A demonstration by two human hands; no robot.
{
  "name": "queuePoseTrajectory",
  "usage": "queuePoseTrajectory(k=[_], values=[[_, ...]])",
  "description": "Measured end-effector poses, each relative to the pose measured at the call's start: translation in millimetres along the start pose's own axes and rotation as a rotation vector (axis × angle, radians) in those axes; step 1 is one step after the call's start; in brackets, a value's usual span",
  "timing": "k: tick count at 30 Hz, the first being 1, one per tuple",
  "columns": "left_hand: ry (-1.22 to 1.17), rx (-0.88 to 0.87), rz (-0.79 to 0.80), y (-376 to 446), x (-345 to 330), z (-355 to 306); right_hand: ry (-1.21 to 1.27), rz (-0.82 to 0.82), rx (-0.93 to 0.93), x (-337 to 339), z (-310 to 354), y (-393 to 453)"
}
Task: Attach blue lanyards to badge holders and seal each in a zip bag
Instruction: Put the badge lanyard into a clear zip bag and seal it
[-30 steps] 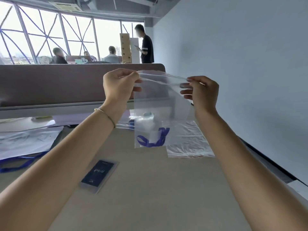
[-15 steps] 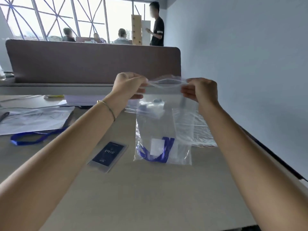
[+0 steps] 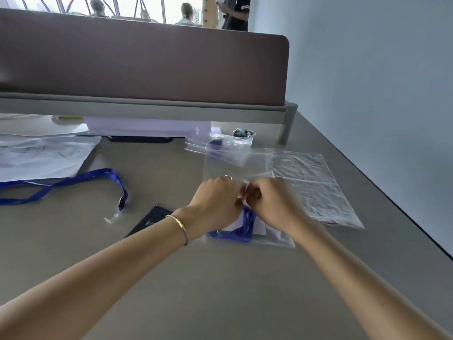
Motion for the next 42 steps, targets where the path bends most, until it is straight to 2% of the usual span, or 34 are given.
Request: queuePoseTrajectory(k=[8,11,18,20,25,29,31,34,36,42], values=[[0.195,-0.041,-0.063,-25.6,-14.8,-5.0,-0.100,-0.004,0.033,-15.5,15.2,-26.7],[0.158,-0.071,-0.135,-31.8,-23.5,-3.0,-0.098,-0.066,0.057,-25.3,20.7,-34.4],[0.014,-0.044,-0.118,-40.9,-45.1,15.2,-0.107,-0.052,0.070,-39.7,21.4,-46.7],[-0.033,0.001,-0.110,-40.2,-44.9,19.4,-0.072,0.020,0.019,-40.4,19.5,-47.6],[-0.045,0.060,0.008,-38.6,-47.8,28.6,-0.055,0.347,-0.138,-43.0,7.8,-47.6],[-0.052,0.075,0.103,-40.2,-42.4,27.2,-0.045,0.393,-0.163,-36.1,10.1,-46.0],[-0.096,0.065,0.059,-38.6,-33.4,25.4,-0.011,0.350,-0.165,-29.4,11.0,-43.4],[-0.138,0.007,-0.146,-22.9,-17.2,20.5,0.065,0.052,-0.087,-20.0,11.4,-28.3],[-0.125,-0.004,-0.165,-2.5,-12.6,14.4,0.124,-0.069,-0.038,-19.8,11.7,-10.8],[-0.042,0.036,-0.082,34.9,-43.4,22.5,0.004,0.043,-0.016,-45.9,-15.8,17.4]])
Point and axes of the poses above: each hand's wrist, its own y-axis towards the middle knuckle, its own x-axis out of the back of the hand, z = x × y, the point moved 1 cm from there along y, towards the middle knuckle, and after that the axes turned 13 degrees about x, right-handed, at the moved point
